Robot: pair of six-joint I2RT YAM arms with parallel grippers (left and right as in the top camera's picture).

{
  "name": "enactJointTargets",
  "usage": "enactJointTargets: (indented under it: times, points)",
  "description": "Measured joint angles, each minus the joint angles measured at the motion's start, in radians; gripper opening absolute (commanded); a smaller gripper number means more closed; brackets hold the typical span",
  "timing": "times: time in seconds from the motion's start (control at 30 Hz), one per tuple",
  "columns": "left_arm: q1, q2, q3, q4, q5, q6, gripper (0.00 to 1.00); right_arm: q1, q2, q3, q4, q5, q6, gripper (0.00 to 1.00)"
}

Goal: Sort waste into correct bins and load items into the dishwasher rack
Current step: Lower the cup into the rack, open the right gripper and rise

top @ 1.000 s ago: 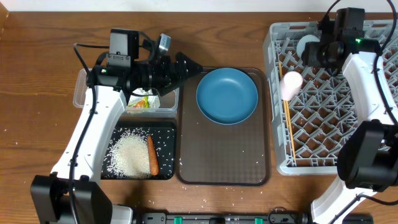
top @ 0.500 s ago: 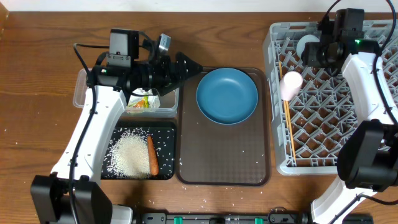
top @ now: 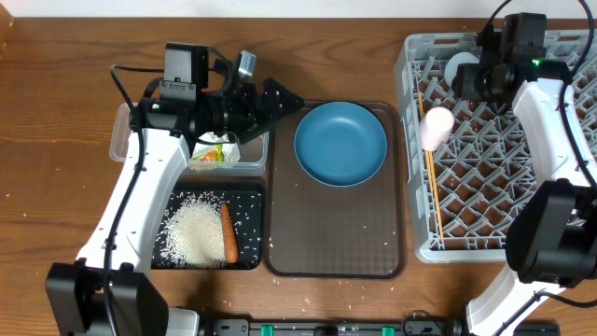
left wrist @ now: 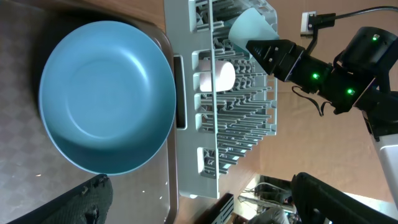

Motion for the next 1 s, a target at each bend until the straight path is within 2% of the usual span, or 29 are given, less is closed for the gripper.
enactJointTargets:
  times: [0.3, 0.53, 0.73, 0.87, 1.0]
  points:
    - [0.0, 0.0, 0.0, 0.0, 0.0, 0.0, 0.94, 0.0, 0.0, -0.001, -0.003, 0.0, 0.0, 0.58]
    - [0.0, 0.0, 0.0, 0.0, 0.0, 0.0, 0.94, 0.0, 0.0, -0.001, -0.003, 0.01, 0.004, 0.74]
    - [0.0, 0.0, 0.0, 0.0, 0.0, 0.0, 0.94, 0.0, 0.0, -0.001, 0.002, 0.011, 0.003, 0.75]
    - [0.0, 0.0, 0.0, 0.0, 0.0, 0.0, 0.94, 0.0, 0.0, 0.0, 0.015, 0.011, 0.003, 0.72]
    - [0.0, 0.0, 0.0, 0.0, 0.0, 0.0, 0.94, 0.0, 0.004, 0.048, -0.069, 0.005, 0.003, 0.71]
